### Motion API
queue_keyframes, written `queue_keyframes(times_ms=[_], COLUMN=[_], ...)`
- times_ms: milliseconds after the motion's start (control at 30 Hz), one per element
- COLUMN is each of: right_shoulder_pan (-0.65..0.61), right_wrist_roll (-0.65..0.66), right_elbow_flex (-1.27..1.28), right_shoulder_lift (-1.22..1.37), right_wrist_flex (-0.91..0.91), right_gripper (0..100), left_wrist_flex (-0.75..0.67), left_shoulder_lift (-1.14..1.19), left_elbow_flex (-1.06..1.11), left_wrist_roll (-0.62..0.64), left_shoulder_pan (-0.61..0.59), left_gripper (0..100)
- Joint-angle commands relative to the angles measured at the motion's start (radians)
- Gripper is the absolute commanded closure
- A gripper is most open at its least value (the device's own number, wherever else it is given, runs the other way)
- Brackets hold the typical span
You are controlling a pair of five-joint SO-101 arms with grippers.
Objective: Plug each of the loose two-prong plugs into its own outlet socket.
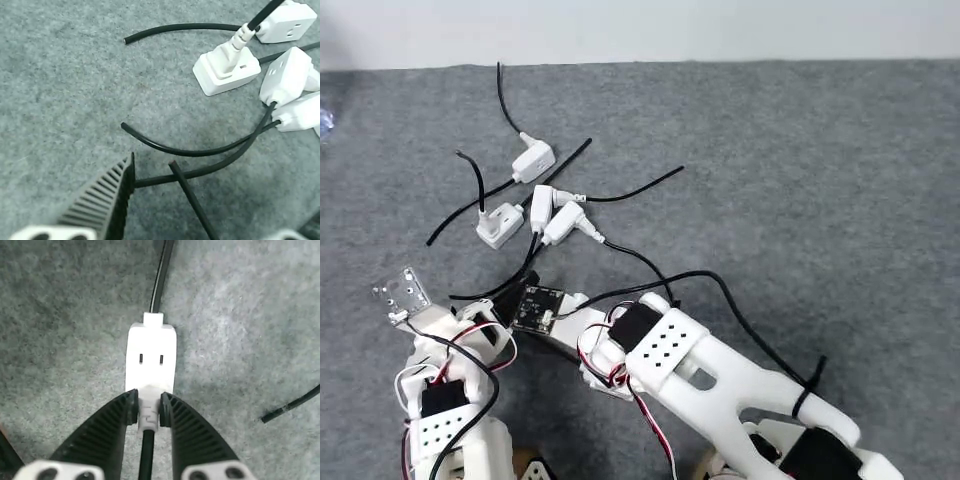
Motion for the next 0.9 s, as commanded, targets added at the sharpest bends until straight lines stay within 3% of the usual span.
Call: queue_keyframes(times_ms=[0,367,867], right_shoulder_pan=[0.028,0.437,0.608], right_wrist_roll=[0.054,0.344,0.381], right_elbow_flex=[0.023,-0.201,-0.925], right_shoulder_lift=[0.012,0.12,0.803], right_wrist_flex=[-0.039,-0.093,-0.091], right_gripper=[99.1,99.1,99.1], left_wrist_flex=[0.003,0.003,0.003], left_shoulder_lift=[-0.008,-0.008,-0.008], left_elbow_flex=[-0.047,-0.047,-0.047], left_wrist_roll=[-0.011,-0.011,-0.011], left_shoulder_pan=[-0.005,-0.005,-0.005], left_gripper=[47,47,47])
